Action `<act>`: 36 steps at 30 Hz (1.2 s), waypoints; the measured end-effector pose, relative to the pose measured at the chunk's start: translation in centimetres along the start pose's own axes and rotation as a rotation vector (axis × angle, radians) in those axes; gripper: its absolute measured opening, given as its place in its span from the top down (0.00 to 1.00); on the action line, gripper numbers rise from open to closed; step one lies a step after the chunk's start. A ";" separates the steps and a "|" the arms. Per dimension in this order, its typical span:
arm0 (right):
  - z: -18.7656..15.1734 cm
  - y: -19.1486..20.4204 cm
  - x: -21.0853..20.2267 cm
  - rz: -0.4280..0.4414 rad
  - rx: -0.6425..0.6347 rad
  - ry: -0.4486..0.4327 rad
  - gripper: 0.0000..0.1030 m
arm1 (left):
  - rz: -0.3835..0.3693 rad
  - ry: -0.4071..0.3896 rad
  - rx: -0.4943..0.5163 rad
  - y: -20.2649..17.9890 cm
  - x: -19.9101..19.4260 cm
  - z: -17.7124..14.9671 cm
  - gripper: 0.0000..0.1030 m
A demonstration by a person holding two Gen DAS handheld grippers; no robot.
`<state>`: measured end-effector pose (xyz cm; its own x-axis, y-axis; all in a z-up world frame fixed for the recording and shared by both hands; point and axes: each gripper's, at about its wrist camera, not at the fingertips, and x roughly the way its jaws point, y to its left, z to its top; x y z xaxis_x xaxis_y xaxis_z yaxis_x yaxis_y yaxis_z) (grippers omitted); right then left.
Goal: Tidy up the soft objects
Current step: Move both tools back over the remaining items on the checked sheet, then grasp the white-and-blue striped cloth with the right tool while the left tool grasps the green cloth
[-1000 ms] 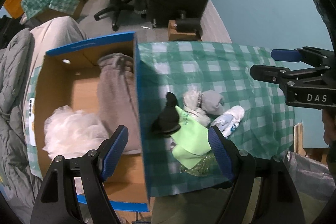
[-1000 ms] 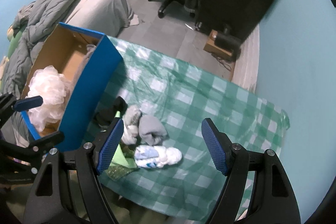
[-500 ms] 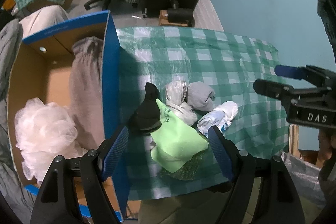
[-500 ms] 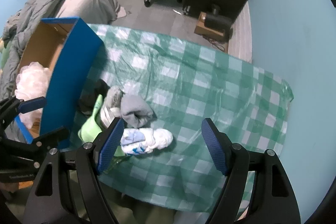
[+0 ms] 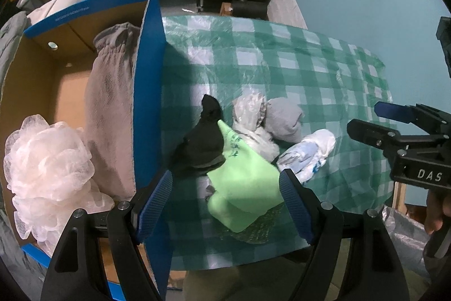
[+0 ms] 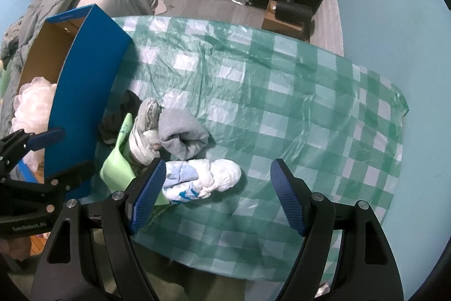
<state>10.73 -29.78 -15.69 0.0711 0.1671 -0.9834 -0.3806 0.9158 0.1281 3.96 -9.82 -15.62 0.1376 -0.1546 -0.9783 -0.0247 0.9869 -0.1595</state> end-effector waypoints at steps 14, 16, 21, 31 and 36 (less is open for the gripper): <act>-0.8 1.4 2.3 0.046 0.048 0.035 0.26 | 0.022 0.004 0.038 0.3 0.5 -0.5 0.23; -0.9 1.7 2.8 0.048 0.052 0.042 0.26 | 0.026 0.008 0.025 0.7 0.6 -0.6 0.23; -1.3 2.3 4.0 0.044 0.050 0.053 0.26 | 0.040 0.016 -0.002 1.9 0.9 -0.9 0.23; -2.1 2.5 6.9 -0.016 0.016 0.092 0.26 | 0.010 0.032 -0.050 1.2 0.9 -1.1 0.22; -3.3 0.7 7.3 -0.024 0.041 0.103 0.26 | -0.015 0.039 -0.072 -0.5 1.9 -0.3 0.22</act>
<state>7.93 -29.13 -23.17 -0.0157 0.1082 -0.9940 -0.3418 0.9337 0.1071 3.89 -10.60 -17.40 0.0999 -0.1729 -0.9799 -0.0947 0.9787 -0.1824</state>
